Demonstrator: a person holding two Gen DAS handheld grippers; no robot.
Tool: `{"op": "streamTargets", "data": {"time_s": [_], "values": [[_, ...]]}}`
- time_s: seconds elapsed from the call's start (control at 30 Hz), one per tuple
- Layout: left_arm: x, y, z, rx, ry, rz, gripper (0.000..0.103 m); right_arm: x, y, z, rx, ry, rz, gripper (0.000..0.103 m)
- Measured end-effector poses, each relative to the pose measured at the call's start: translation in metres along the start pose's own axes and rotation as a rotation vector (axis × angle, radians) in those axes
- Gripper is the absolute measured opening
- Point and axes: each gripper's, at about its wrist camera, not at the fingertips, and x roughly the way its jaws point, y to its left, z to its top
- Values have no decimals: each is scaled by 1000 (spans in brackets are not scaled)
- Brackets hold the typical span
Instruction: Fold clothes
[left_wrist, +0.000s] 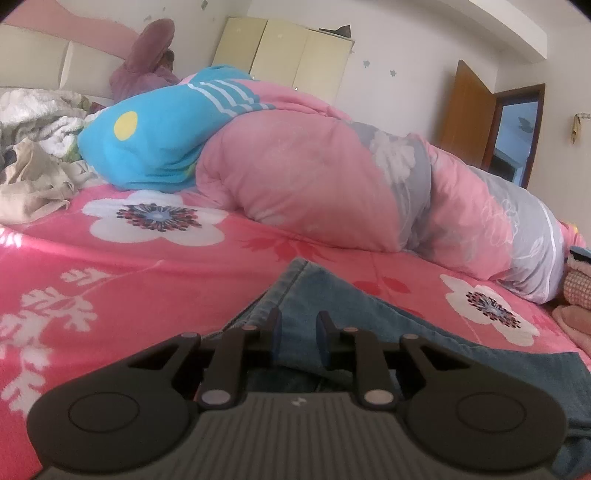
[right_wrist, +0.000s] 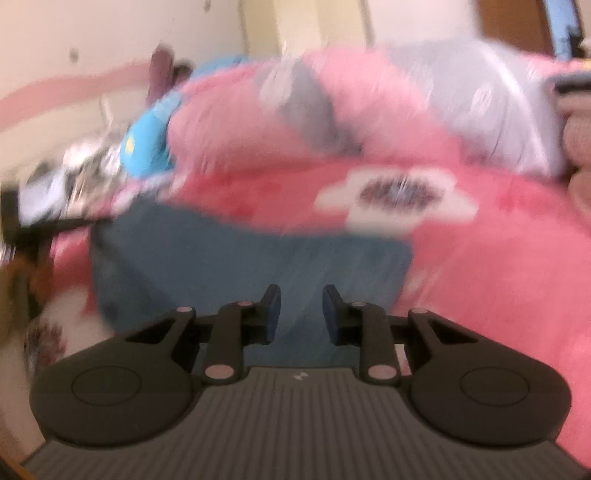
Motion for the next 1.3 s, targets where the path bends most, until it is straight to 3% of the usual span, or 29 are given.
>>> {"op": "streamTargets", "data": {"time_s": [0.07,0.2,0.43,0.5,0.57,0.77,0.93,1.1,1.17,1.23,1.3], "values": [[0,0,0,-3,0,-3,22,12,-13,11,12,-31,-24,25],[0,2,0,-10,0,-10,21,55,-38,-10,45,124,-26,22],[0,4,0,-13,-1,-14,22,65,-43,23,46,86,-67,19],[0,4,0,-18,-1,-17,22,92,-58,11,85,146,-91,18],[0,5,0,-22,-1,-19,22,96,-69,11,174,136,-72,18],[0,5,0,-27,0,-25,22,73,-87,21,347,84,-151,19],[0,6,1,-31,0,-31,22,22,-62,19,249,18,-28,19],[0,7,0,-35,0,-36,22,28,-69,-27,329,98,-68,21],[0,8,0,-37,-1,-38,22,23,-66,-14,347,109,-88,22],[-1,8,0,-39,-1,-39,22,12,-51,0,247,95,-76,22],[-1,8,0,-41,-2,-40,22,-10,-40,6,174,50,9,22]]}}
